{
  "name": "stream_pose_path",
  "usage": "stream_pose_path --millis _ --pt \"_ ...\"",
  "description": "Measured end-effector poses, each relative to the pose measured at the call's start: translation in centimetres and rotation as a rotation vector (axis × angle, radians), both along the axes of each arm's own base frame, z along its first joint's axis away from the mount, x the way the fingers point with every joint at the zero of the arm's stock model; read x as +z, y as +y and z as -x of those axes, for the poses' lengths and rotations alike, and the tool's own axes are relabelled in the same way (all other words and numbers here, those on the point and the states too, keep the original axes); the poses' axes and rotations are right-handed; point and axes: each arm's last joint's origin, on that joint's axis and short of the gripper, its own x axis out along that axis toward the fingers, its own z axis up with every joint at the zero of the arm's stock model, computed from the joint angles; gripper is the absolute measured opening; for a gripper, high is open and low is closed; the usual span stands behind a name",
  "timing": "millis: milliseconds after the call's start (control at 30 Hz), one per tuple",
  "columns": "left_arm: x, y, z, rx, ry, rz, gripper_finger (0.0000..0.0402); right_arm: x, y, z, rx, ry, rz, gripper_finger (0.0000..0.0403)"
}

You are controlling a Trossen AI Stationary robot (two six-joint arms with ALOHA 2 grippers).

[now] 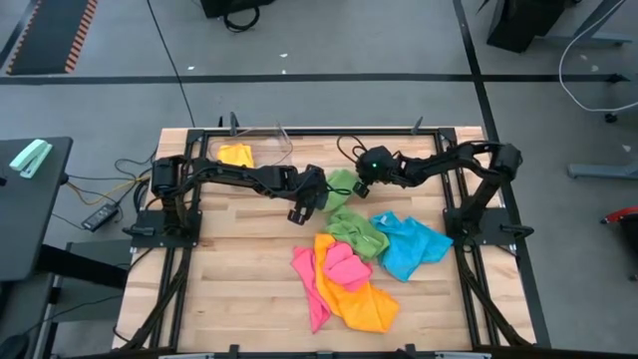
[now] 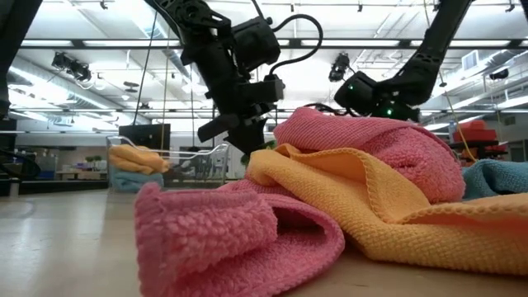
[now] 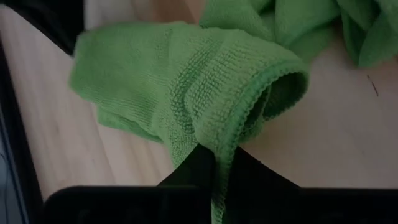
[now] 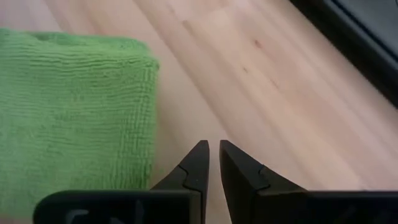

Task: Fold microfiber towels
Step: Fold the left green microfiber towel

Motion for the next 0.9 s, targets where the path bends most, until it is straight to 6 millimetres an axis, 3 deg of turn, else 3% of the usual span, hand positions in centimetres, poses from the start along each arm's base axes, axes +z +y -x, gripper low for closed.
stream_pose_path --millis 267,500,900 --pt "0.3 0.3 -0.5 -0.015 -0.057 -0.022 0.0041 -1.8 0.5 -1.2 0.051 -0.031 -0.020 0.0046" --pt "1.0 1.2 -1.2 0.003 -0.167 -0.048 0.0030 -1.7 1.4 -1.7 0.093 -0.036 -0.014 0.0046" --pt "1.6 2.7 -1.7 0.001 -0.257 -0.102 0.0046 -1.8 1.8 -1.9 0.130 -0.029 -0.021 0.0046"
